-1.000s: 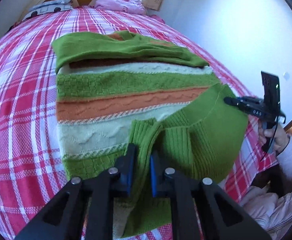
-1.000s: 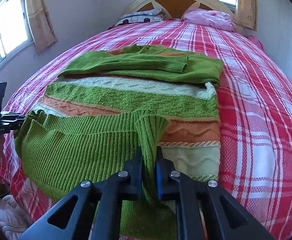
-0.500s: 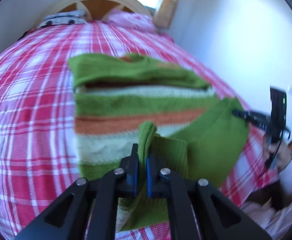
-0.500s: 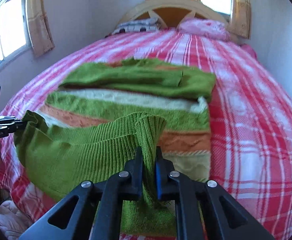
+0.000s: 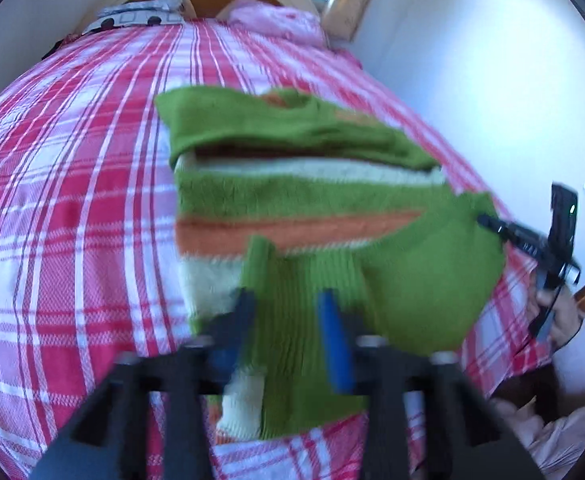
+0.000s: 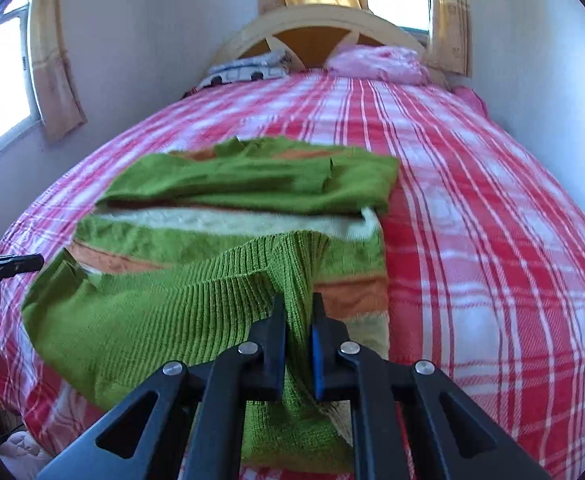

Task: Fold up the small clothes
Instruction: 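Carry the held hem up over the body toward the collar with the right tool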

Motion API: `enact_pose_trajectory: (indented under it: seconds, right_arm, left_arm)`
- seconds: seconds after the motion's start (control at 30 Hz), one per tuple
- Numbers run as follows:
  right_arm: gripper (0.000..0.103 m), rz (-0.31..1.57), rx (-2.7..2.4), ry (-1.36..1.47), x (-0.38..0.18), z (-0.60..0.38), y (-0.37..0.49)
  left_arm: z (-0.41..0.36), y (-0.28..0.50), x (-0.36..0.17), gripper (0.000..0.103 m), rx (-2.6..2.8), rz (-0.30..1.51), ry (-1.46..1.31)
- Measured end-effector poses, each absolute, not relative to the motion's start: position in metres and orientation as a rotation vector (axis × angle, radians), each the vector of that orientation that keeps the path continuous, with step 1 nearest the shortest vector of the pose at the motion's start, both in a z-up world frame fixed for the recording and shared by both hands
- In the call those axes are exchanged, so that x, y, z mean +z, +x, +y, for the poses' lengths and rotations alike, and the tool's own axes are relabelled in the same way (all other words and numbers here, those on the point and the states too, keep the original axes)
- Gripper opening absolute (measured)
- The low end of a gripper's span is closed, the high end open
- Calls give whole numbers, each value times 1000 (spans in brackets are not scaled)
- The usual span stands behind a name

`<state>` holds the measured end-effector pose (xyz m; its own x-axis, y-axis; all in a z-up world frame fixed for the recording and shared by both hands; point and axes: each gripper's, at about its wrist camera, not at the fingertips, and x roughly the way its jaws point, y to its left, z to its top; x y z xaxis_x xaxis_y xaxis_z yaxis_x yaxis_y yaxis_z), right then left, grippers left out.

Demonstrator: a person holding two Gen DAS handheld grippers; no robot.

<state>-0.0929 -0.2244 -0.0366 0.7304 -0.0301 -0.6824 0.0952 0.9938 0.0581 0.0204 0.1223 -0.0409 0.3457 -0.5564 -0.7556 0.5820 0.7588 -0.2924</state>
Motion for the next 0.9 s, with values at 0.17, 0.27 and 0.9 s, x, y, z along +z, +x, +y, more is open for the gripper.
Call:
enact_pose_trajectory:
  seconds: [0.17,0.27,0.9]
  right_arm:
    - [10,781,-63,106,-48,-226,-94]
    - [10,798,-63,95,-53,-223,-93]
    - [10,772,-72,103,-49,-223,-97]
  left_arm:
    - [122,19,-39,73,-727,908,25]
    - [114,23,-45,75,-724,929,64]
    - [135,26,-40,6,-711,878,-82]
